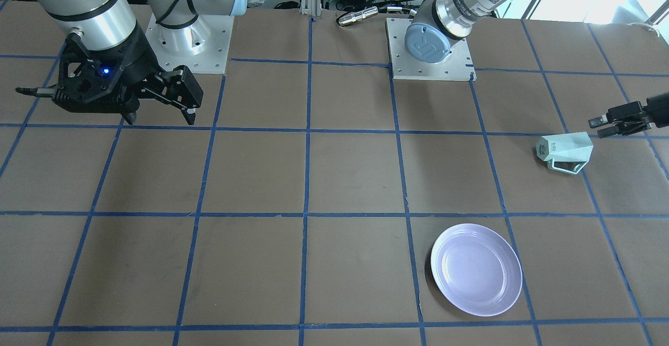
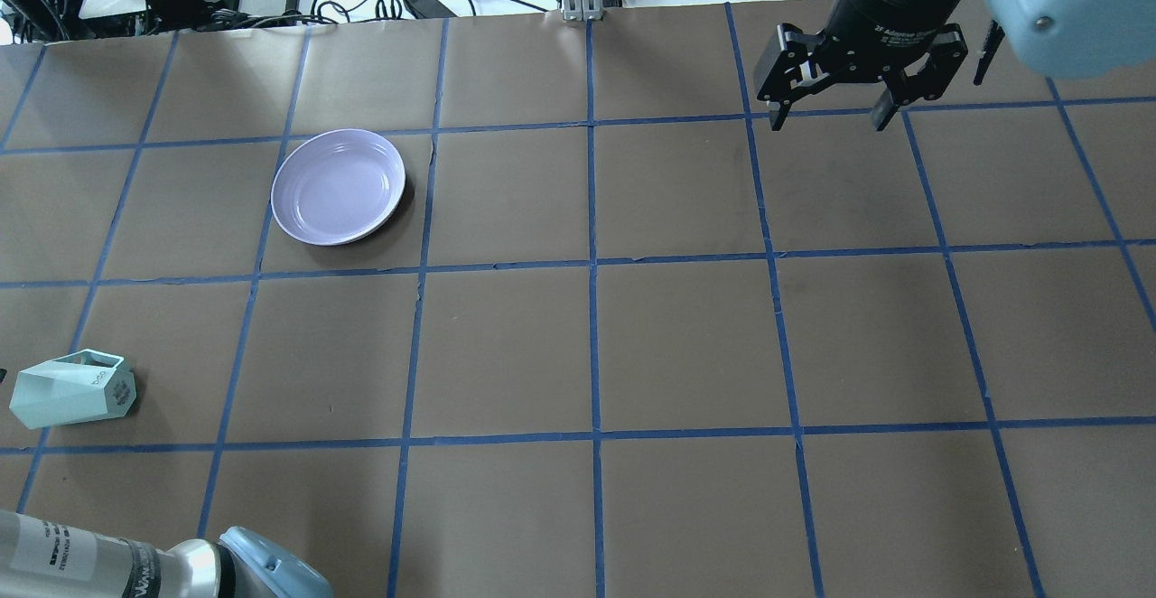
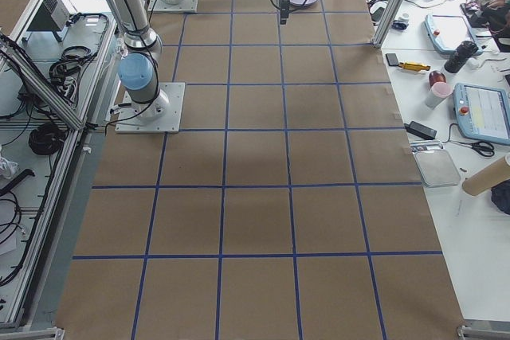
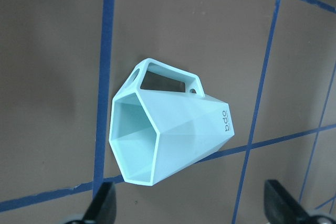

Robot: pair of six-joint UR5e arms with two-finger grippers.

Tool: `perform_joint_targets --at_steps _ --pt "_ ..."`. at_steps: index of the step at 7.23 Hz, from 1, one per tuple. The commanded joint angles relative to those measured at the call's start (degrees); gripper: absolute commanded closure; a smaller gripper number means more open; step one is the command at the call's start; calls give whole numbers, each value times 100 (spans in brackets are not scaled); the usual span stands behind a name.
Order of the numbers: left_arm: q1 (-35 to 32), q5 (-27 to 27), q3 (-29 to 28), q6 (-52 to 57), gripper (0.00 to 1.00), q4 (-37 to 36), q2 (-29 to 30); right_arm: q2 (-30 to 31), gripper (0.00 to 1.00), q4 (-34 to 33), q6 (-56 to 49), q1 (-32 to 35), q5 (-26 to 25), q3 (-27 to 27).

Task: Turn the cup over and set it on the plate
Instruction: 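Close the left gripper on the mint-green cup's rim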

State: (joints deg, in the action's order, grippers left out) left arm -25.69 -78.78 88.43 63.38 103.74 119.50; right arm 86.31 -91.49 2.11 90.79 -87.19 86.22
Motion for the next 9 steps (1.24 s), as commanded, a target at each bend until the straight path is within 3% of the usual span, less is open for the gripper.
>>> perform_joint_targets --at_steps 1,2,4,5,6,7,9 --pt "47 142 -45 199 0 365 336 0 0 0 0 0 0 0" --pt "47 178 -54 262 0 515 407 0 0 0 0 0 0 0" --pt "3 459 -54 613 31 560 495 0 0 0 0 0 0 0" --pt "-6 460 -54 649 75 595 513 0 0 0 0 0 0 0" --pt "-15 477 -54 762 93 656 504 0 0 0 0 0 0 0" --pt "-15 582 -54 807 100 674 504 0 0 0 0 0 0 0" --pt "-41 592 -54 1079 100 683 461 0 0 0 0 0 0 0"
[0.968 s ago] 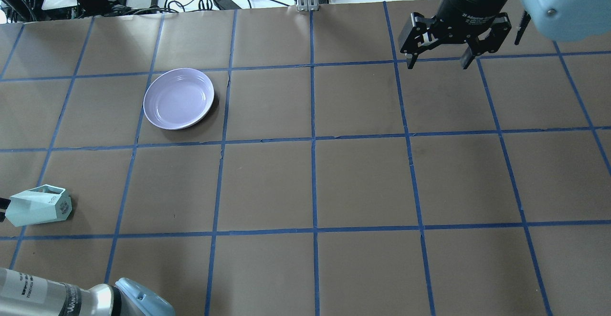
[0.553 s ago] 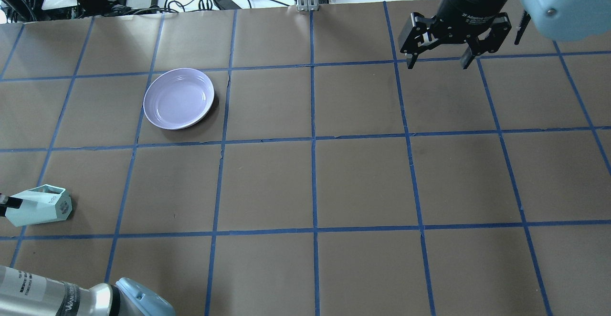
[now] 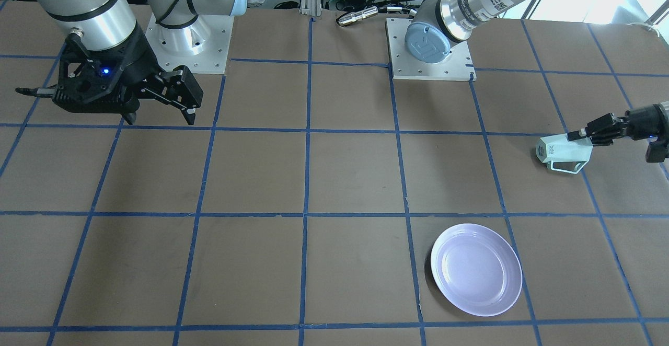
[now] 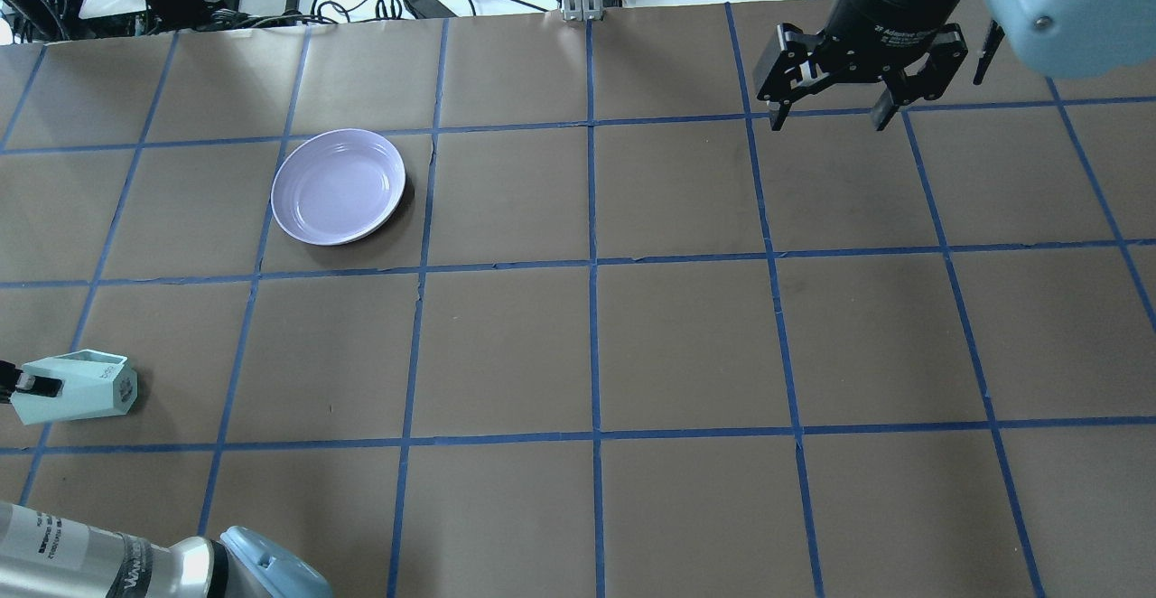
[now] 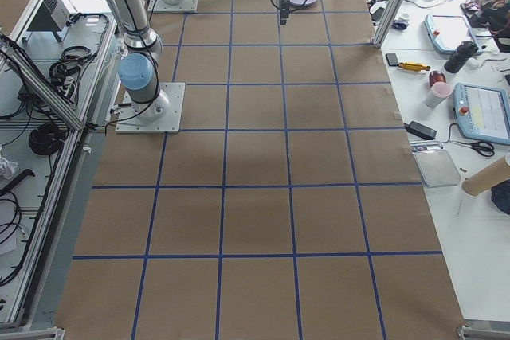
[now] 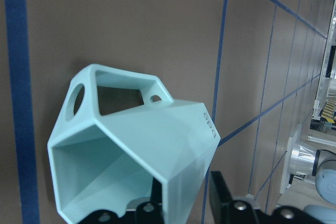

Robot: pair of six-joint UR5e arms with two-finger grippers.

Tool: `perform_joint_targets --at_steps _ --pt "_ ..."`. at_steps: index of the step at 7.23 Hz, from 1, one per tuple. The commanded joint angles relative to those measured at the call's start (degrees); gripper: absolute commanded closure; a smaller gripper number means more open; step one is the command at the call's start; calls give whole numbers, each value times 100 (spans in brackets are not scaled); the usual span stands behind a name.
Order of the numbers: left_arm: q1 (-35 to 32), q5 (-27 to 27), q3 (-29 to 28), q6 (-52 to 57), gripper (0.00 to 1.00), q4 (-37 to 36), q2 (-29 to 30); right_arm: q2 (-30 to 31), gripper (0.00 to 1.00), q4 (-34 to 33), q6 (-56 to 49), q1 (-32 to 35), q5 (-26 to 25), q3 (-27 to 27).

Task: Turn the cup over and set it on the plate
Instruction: 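Lift the cup with the left gripper and carry it toward the white plate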

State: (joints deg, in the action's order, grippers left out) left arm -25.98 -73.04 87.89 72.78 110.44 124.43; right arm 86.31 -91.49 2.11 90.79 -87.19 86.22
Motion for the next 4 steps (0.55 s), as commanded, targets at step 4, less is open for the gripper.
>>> perform_joint_targets --at_steps 4 --pt "-240 141 -8 53 100 180 -559 0 0 0 0 0 0 0"
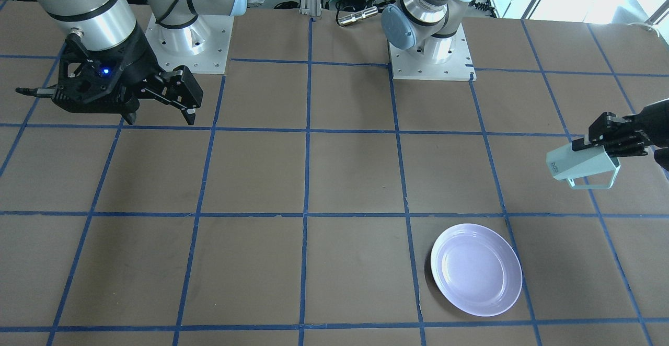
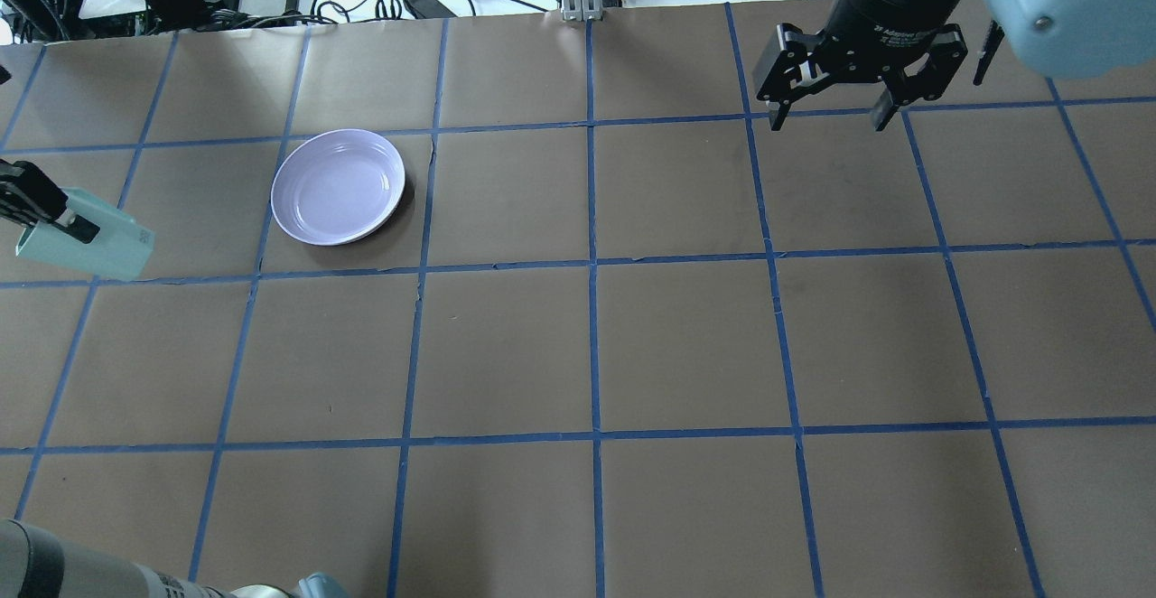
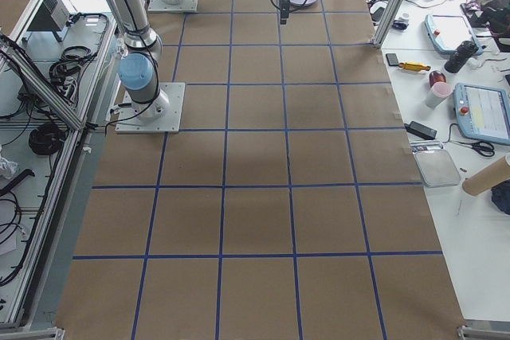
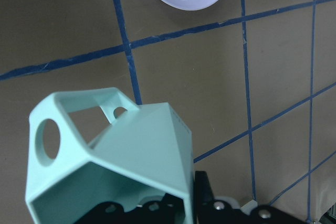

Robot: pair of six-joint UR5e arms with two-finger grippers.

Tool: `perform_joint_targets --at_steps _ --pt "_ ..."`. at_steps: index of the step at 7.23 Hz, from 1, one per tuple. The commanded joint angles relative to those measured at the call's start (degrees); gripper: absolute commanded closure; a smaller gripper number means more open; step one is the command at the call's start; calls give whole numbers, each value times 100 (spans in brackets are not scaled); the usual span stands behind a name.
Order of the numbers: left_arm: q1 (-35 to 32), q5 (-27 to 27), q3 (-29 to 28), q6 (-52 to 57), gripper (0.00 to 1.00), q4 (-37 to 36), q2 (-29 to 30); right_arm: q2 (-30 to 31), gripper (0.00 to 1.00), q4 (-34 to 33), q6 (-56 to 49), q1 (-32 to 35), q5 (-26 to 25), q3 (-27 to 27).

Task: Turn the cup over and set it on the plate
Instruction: 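Lift the cup with the left gripper and carry it toward the white plate, then rotate the cup upright and lower it onto the white plate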

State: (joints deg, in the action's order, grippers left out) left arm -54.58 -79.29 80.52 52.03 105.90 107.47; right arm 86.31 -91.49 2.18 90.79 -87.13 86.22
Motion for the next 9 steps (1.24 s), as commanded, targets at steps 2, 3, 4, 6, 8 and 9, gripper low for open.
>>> perform_joint_targets --at_steps 2,3,4,6,8,9 --pt "-1305 -601 60 -1052 100 -1463 177 0 0 0 -7 0 -6 0" --pt "-1570 -649 60 -1133 100 -1867 300 0 0 0 -7 0 -6 0" --pt "-1747 -649 86 -1099 100 -2289 457 0 0 0 -7 0 -6 0" --pt "-2204 -667 148 -1081 100 -2799 783 0 0 0 -7 0 -6 0" --pt "-2617 -1270 130 -1107 100 -3038 1029 0 0 0 -7 0 -6 0" --pt "-2706 -1447 148 -1116 100 -3275 1126 0 0 0 -7 0 -6 0"
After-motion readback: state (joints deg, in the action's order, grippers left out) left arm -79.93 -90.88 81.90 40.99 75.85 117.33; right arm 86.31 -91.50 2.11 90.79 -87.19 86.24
